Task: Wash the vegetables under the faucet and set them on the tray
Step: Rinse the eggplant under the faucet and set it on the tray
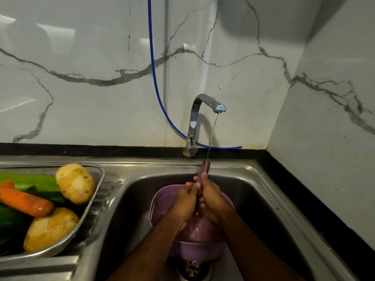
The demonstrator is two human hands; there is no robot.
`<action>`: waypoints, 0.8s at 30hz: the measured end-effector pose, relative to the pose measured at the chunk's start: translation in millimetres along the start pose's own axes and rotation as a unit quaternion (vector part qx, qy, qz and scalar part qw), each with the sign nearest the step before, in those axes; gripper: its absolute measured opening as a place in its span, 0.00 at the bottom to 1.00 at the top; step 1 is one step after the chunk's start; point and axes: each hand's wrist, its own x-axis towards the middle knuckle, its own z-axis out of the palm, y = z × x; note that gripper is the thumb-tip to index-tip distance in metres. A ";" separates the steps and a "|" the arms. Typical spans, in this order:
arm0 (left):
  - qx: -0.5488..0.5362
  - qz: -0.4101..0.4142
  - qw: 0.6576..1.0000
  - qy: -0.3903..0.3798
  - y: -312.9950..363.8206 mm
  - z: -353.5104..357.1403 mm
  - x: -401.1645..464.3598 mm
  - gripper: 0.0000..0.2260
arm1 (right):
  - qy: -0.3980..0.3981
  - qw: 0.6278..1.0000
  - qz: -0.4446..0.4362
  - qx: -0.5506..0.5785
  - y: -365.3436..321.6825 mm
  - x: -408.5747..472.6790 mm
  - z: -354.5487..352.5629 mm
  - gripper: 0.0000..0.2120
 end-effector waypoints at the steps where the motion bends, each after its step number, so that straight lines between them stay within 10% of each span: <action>1: 0.062 0.032 0.997 0.014 -2.0 -3.0 0.8 0.08 | 0.014 1.000 -0.006 0.005 2.6 1.8 1.8 0.22; 6: 0.234 0.117 0.959 0.106 -4.3 -16.0 -1.5 0.16 | 0.039 0.999 -0.033 -0.008 11.0 10.7 4.5 0.13; 16: 0.244 0.178 0.938 0.170 -8.3 -21.1 5.7 0.12 | -0.103 0.995 0.003 0.012 9.1 6.4 -6.8 0.17; 24: 0.147 0.103 0.982 0.057 -4.5 -19.2 3.7 0.08 | -0.063 0.995 0.016 0.070 3.3 17.2 -16.4 0.13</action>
